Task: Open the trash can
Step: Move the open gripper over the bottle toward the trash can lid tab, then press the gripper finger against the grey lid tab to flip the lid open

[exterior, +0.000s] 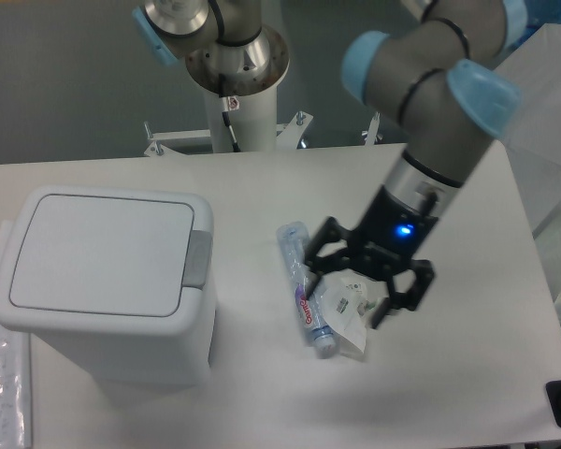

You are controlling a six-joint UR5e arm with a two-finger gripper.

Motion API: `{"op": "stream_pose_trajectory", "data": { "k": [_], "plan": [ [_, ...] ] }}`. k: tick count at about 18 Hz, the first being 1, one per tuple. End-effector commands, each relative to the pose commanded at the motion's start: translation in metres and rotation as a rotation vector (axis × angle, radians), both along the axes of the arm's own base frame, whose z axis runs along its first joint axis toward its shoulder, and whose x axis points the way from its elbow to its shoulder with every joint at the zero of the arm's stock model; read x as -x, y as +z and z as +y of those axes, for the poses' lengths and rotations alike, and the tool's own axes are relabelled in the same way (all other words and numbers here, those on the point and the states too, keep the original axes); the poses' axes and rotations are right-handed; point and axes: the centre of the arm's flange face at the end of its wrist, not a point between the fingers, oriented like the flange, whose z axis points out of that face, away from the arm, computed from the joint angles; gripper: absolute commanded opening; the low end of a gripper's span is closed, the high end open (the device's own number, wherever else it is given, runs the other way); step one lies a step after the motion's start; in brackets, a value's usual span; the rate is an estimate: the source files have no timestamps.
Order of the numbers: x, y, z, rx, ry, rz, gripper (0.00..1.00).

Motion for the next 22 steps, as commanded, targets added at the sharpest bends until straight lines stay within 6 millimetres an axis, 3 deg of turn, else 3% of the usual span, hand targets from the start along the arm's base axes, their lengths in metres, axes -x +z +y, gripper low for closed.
{"op": "stream_pose_trajectory", "data": {
  "k": [4, 8, 22],
  "plan": [
    [-0.034, 0.024, -0.006, -0.02, 0.023, -0.035, 1.0],
    [-0.047, 0.018, 0.001, -0.01, 0.02, -0.069, 1.0],
    [-0.046, 0.004, 0.004, -0.011, 0.009, -0.051, 1.0]
  ]
}}
